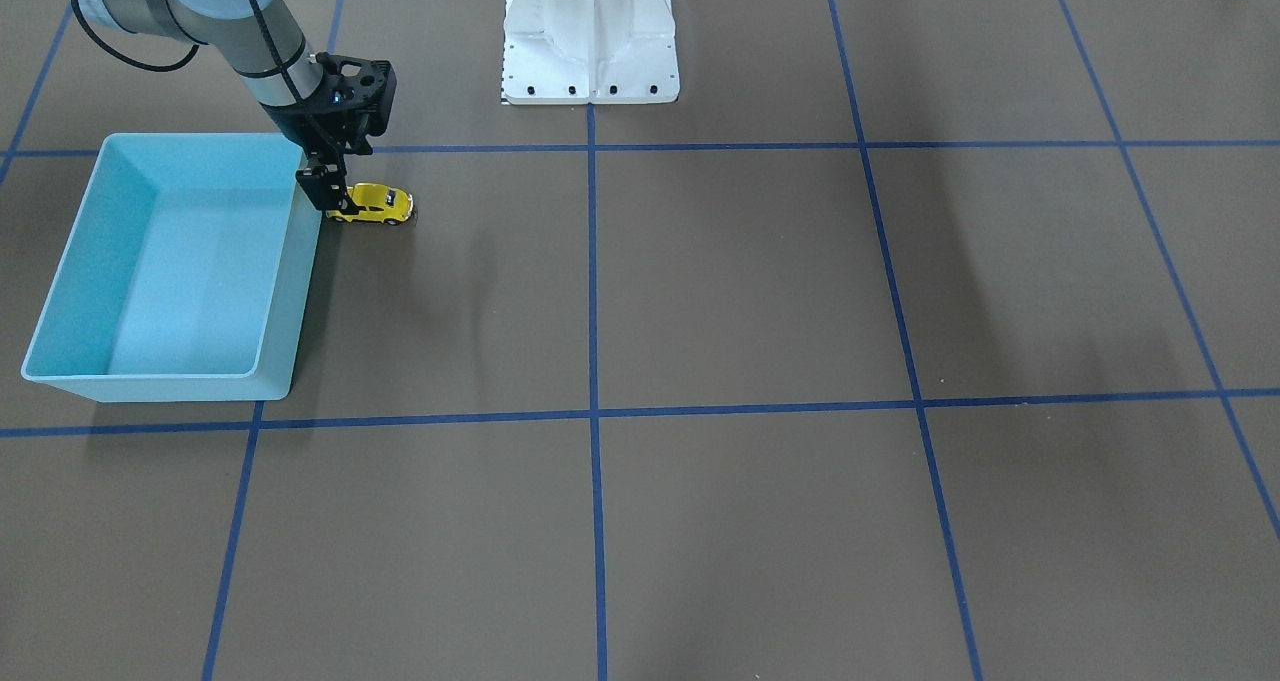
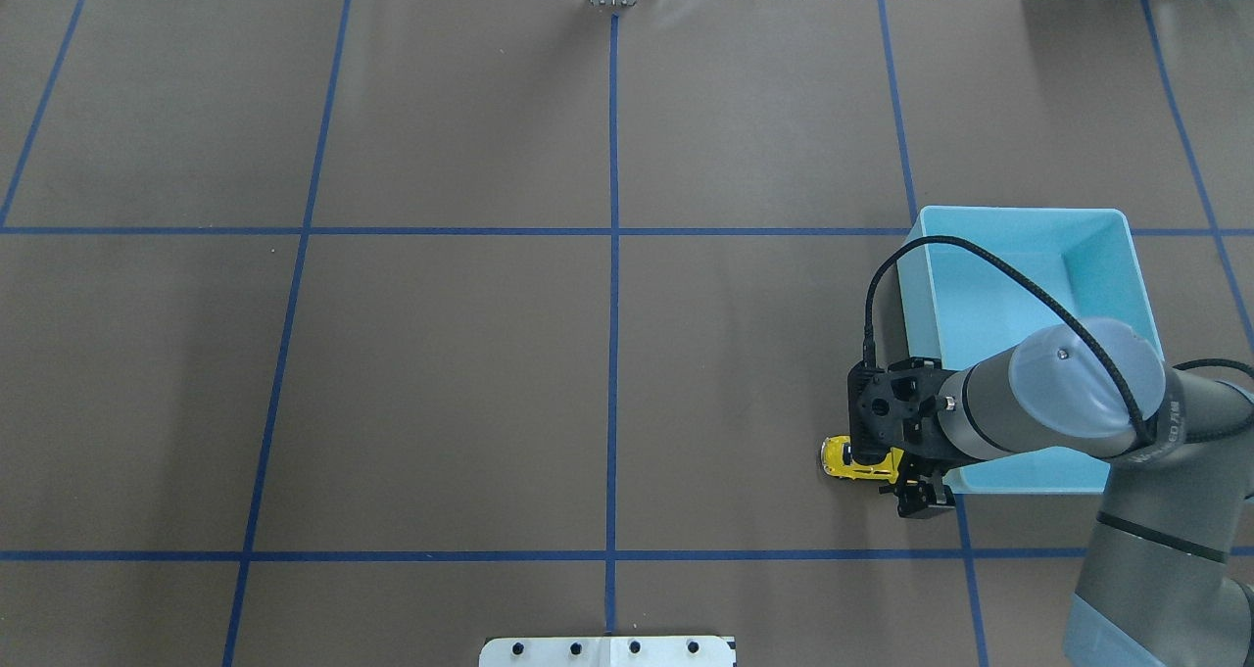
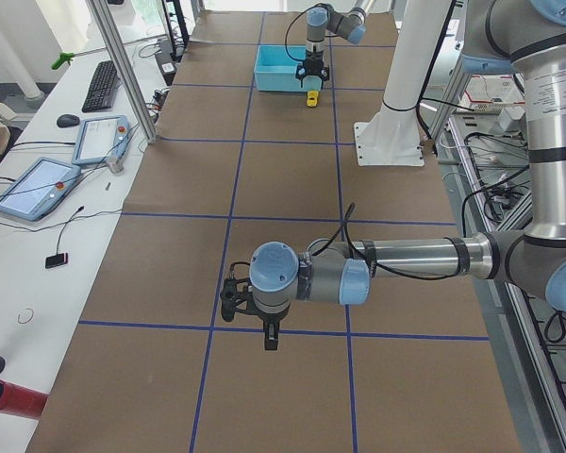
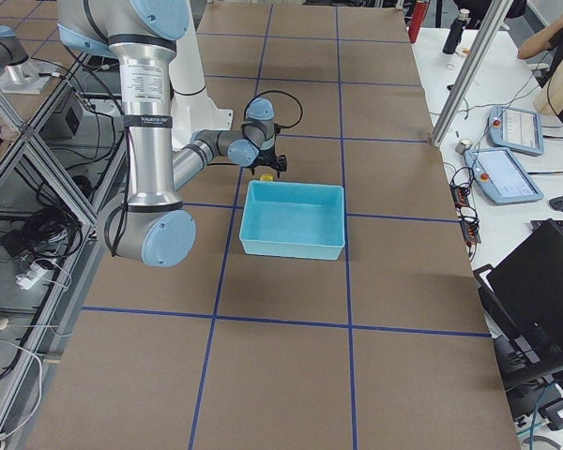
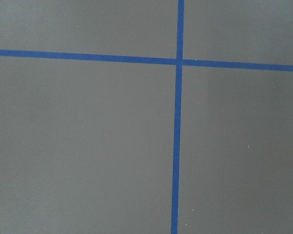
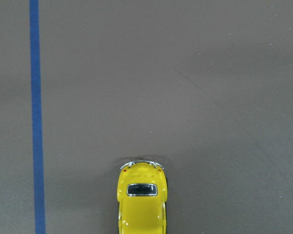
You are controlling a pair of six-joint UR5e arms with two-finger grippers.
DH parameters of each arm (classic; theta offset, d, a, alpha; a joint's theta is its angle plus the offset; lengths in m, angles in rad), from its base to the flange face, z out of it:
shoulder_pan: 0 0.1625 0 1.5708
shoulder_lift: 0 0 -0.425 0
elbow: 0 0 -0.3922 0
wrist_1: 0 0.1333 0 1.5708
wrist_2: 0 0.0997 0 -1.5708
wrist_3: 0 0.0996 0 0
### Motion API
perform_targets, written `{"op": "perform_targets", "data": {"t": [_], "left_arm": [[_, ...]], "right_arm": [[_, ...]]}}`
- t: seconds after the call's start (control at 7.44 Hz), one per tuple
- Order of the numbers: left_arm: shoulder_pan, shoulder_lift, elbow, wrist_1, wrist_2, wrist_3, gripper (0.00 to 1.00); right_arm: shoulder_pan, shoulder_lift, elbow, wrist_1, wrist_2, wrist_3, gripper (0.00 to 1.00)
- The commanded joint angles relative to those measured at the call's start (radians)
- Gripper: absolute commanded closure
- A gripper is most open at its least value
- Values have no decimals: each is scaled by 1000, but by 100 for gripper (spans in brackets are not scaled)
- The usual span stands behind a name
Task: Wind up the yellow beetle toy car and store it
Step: 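Lower the right gripper around the yellow car and close it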
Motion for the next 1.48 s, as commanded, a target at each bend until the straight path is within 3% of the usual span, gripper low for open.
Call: {"op": "perform_targets", "data": {"t": [0.0, 1.34], "left_arm": [[1, -1, 4, 10, 0, 3, 0], [-1, 5, 6, 10, 0, 3, 0]], "right_arm": [[-19, 4, -4, -37, -9, 2, 1], [-36, 39, -56, -42, -12, 10, 1]]}}
